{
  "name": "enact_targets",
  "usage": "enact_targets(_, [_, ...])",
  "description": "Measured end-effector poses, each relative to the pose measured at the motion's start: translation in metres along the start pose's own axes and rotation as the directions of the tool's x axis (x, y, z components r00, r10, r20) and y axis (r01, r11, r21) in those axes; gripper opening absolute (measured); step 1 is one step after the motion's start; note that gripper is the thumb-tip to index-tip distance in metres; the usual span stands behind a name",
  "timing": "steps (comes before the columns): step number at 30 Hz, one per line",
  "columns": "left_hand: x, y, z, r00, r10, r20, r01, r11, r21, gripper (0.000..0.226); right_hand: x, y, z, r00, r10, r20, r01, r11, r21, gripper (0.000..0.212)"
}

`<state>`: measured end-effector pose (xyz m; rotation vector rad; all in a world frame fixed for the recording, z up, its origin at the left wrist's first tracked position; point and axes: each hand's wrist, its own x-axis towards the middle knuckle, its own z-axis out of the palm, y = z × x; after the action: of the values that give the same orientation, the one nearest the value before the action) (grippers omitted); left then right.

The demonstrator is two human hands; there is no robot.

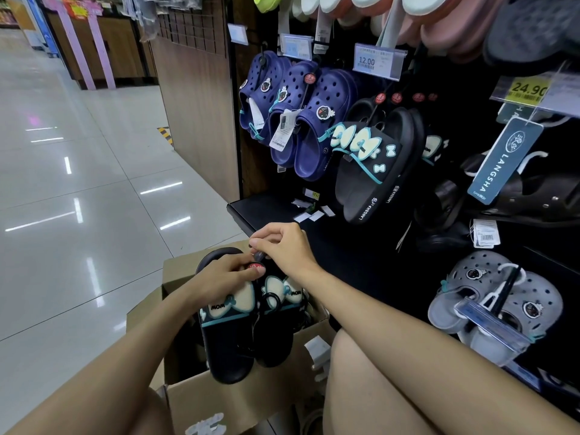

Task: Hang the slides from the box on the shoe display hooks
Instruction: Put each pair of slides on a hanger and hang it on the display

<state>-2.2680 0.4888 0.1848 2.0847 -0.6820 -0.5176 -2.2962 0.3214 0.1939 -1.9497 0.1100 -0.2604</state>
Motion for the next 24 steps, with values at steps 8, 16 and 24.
enact_targets(8, [0.008,-0.006,0.002,0.977,0.023,-0.213,-0.001,0.995,0.102,0.017,0.005,0.002,-0.002,0.999,0.021,0.036,-0.023,0.999,0.049,0.010])
enact_targets(16, [0.003,-0.010,-0.013,0.982,0.012,-0.187,-0.010,1.000,0.009,0.045,0.001,0.016,-0.014,0.982,-0.083,0.169,0.130,0.948,-0.291,0.010])
enact_targets(24, [-0.004,-0.014,-0.017,0.987,0.014,-0.161,-0.019,0.999,-0.031,0.029,0.003,0.021,-0.017,0.960,0.019,0.280,0.098,0.913,-0.395,0.016])
